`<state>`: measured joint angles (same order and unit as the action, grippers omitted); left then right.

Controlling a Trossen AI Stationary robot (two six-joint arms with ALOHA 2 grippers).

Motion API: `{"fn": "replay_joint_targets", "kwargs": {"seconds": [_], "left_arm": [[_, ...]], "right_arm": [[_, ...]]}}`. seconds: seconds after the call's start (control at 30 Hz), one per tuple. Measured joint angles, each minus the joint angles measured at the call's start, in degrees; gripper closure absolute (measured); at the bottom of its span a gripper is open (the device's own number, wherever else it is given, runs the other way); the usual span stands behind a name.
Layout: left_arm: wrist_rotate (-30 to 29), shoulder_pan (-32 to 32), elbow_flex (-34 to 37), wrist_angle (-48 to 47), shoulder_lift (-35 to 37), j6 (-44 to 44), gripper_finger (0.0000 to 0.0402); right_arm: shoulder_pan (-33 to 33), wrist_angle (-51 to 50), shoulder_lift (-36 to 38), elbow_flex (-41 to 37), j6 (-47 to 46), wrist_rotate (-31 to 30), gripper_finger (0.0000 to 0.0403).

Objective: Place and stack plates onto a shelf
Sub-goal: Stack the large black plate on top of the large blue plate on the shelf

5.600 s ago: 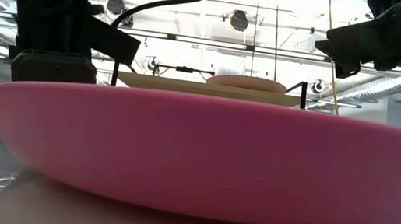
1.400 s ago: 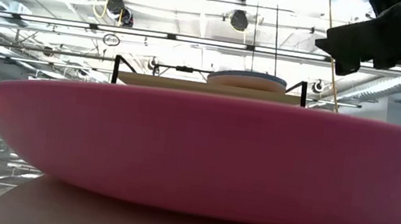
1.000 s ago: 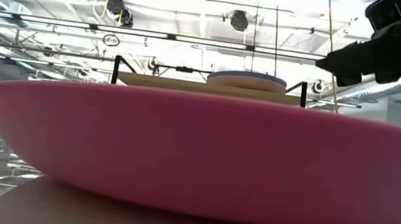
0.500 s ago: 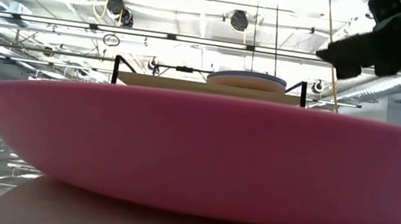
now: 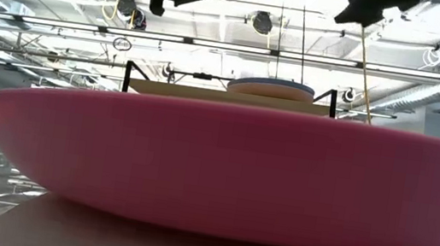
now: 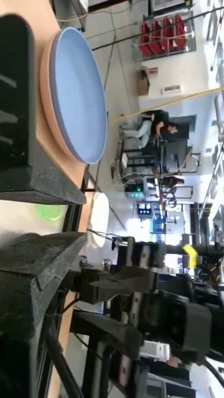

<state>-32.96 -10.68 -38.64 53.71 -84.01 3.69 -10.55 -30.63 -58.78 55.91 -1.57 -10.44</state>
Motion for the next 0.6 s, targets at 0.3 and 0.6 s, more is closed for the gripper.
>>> {"fn": "replay_joint_targets", "kwargs": {"seconds": [0.3, 0.6], "left_arm": [[0.03, 0.15, 0.00, -0.10, -0.01, -1.41, 0.0314], [0.07, 0.15, 0.01, -1.57, 0.00, -3.18, 0.0314]], "right_arm": [[-0.40, -13.66, -2.01, -2.77, -9.39, 9.67, 0.0257], [-4.44, -9.44, -2.12, -16.76, -24.02, 16.66, 0.0257]]}}
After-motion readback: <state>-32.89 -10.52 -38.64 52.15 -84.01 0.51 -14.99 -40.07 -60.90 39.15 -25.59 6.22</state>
